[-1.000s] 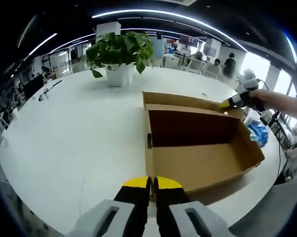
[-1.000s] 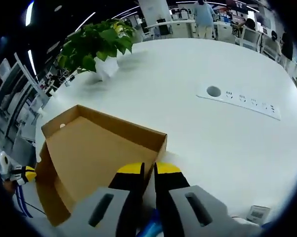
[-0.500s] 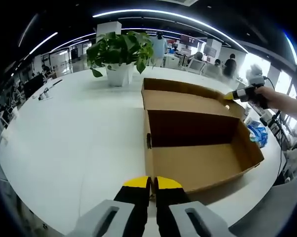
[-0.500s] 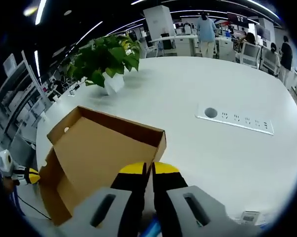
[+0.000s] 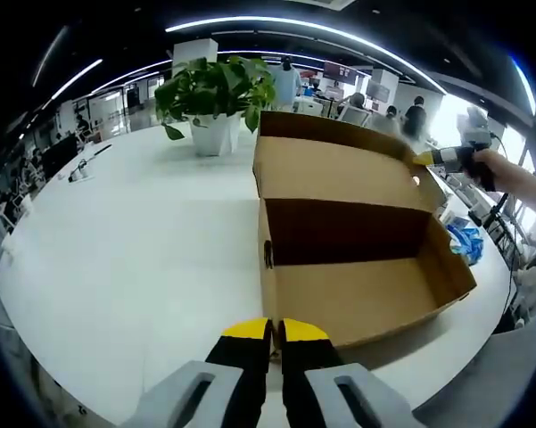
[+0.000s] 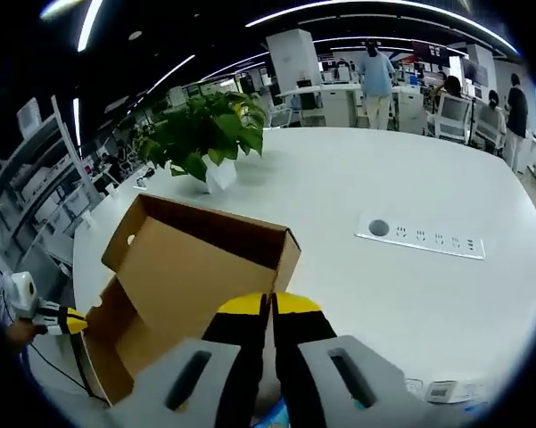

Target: Operate the shoe box by opening the lid, removing the specified soft item, and placing it in the target area until the item is outside and the box remains undamaged.

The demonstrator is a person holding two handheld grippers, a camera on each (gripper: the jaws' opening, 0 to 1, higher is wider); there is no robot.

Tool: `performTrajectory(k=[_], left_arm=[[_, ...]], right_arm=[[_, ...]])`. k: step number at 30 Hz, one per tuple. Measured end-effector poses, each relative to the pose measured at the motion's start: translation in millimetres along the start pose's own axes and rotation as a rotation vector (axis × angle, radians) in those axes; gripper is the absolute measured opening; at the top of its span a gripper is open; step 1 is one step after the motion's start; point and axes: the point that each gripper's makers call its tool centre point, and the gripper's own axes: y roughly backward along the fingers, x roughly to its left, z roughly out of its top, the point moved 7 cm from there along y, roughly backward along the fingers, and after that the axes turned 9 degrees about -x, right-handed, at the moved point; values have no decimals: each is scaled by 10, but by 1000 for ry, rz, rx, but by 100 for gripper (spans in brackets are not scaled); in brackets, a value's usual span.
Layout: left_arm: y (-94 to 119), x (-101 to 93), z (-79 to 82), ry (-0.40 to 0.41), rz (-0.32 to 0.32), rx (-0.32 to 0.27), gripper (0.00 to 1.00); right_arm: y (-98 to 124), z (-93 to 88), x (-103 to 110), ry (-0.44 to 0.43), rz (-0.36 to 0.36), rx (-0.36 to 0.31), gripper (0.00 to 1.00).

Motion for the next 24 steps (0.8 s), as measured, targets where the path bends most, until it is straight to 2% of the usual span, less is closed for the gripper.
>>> performTrajectory(k=[11,24], left_arm=[[8,-5,-3,-4,-7,-7,3],[15,-11,-6,-11,-11,-16,3]], right_arm=[[251,68,137,18,19,-64,0],[569,36,329,75,43,-113,0]])
